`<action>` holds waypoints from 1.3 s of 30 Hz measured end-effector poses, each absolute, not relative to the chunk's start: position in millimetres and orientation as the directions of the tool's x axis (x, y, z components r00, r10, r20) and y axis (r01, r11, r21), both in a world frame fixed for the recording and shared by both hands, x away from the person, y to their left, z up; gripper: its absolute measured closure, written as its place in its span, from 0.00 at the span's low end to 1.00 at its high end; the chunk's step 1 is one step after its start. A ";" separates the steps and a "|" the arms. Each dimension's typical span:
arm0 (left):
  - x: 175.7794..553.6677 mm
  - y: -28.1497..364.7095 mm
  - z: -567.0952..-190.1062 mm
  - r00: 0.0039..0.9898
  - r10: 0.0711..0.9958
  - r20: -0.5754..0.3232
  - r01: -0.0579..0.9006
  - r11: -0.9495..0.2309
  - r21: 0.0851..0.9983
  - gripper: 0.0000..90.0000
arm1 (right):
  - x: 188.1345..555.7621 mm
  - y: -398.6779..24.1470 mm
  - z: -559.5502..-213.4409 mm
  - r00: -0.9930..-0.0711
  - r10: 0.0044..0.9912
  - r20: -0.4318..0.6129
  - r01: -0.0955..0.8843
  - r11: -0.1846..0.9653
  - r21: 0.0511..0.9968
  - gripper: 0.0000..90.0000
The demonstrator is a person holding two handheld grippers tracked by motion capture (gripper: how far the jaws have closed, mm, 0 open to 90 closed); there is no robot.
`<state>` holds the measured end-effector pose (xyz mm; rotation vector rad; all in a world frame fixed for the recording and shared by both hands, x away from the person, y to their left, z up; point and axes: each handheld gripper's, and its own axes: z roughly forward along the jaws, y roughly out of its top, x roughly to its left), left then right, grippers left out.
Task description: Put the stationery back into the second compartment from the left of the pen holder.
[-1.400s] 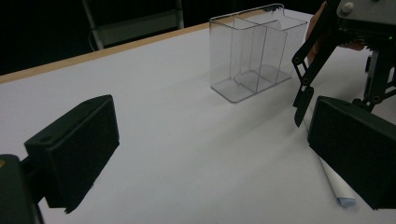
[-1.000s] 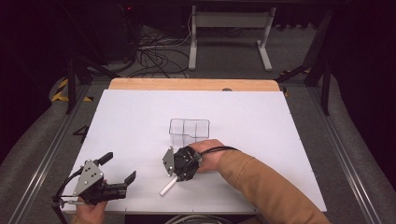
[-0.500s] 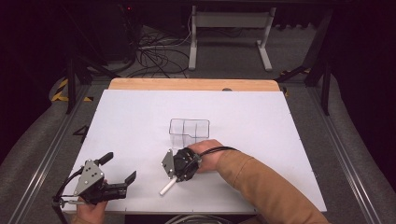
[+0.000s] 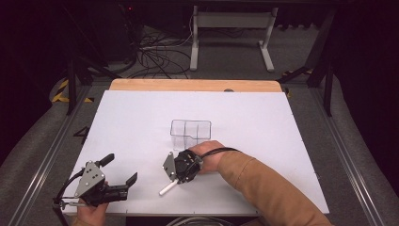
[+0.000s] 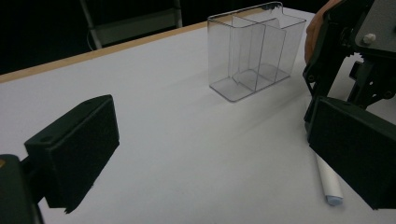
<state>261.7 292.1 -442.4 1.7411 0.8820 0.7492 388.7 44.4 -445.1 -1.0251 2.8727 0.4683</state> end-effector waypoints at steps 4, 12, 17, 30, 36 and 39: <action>262.1 292.5 -442.6 0.541 0.837 0.083 0.214 -0.232 0.949 0.03 | 389.0 44.7 -445.0 -0.775 -0.615 -0.145 -0.630 0.731 0.263 0.86; 262.0 292.5 -442.9 0.541 0.838 0.077 0.217 -0.227 0.949 0.03 | 387.2 44.7 -444.3 -0.762 -0.629 -0.154 -0.646 0.720 0.252 0.87; 261.7 292.6 -442.8 0.540 0.838 0.075 0.218 -0.225 0.950 0.03 | 385.0 43.0 -437.2 -0.763 -0.624 -0.171 -0.645 0.713 0.276 0.87; 261.7 292.4 -442.7 0.538 0.840 0.072 0.218 -0.222 0.950 0.03 | 383.1 25.6 -398.5 -0.799 -0.546 -0.251 -0.599 0.688 0.409 0.87; 261.9 293.0 -442.7 0.536 0.841 0.070 0.219 -0.219 0.951 0.03 | 384.0 17.0 -381.4 -0.832 -0.476 -0.285 -0.554 0.682 0.478 0.87; 261.9 293.2 -442.7 0.535 0.842 0.067 0.221 -0.216 0.951 0.03 | 384.3 13.6 -374.7 -0.845 -0.440 -0.305 -0.535 0.674 0.509 0.87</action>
